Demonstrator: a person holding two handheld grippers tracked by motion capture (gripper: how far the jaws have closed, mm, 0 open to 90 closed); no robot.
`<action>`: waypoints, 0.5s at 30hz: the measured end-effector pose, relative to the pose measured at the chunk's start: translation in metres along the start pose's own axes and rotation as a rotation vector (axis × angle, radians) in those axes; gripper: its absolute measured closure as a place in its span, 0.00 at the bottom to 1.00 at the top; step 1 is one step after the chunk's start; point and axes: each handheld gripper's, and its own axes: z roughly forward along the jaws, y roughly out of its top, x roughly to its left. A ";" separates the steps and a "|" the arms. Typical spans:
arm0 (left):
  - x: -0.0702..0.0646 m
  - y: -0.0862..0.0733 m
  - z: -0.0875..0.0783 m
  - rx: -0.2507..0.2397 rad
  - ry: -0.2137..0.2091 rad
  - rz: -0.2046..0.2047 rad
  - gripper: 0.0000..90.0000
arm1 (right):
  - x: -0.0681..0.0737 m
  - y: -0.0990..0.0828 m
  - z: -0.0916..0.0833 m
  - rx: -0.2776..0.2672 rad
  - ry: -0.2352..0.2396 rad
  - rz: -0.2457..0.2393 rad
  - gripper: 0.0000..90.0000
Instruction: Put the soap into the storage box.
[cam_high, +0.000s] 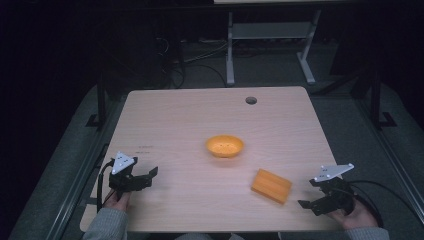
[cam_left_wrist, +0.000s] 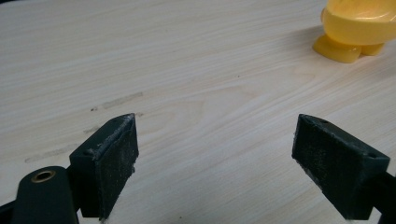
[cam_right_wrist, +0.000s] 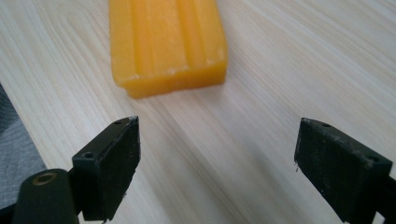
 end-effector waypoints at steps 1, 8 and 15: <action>0.000 0.000 0.000 0.000 0.000 0.000 0.15 | 0.000 0.000 0.000 0.000 0.000 0.000 0.15; 0.002 0.000 -0.001 -0.007 0.007 0.010 0.15 | 0.014 0.030 0.008 0.042 0.002 -0.090 0.15; 0.001 0.002 -0.004 -0.011 0.016 0.022 0.15 | 0.022 0.054 0.019 0.080 0.019 -0.139 0.16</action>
